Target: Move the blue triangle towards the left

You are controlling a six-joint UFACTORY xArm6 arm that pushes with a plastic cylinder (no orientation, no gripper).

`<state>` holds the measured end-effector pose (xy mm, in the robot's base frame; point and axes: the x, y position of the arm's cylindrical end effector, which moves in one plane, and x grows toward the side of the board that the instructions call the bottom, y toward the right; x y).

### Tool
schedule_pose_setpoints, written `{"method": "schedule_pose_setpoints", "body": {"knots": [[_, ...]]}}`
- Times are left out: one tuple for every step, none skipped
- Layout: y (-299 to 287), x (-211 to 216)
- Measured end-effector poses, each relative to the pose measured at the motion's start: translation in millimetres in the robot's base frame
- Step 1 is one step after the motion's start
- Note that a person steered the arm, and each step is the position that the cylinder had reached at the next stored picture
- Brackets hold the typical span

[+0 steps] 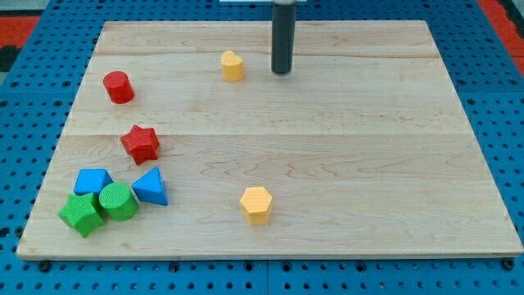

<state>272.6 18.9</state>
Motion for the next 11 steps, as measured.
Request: {"method": "schedule_pose_setpoints", "body": {"knots": [[-72.5, -41.0], [-89.5, 24.5], [-39.6, 102.1], [-17.3, 88.8], [-29.5, 56.8], [-14.5, 43.7], [19.5, 81.2], [6.0, 126.1], [18.3, 127.6], [25.9, 104.2], [50.3, 163.5]]}}
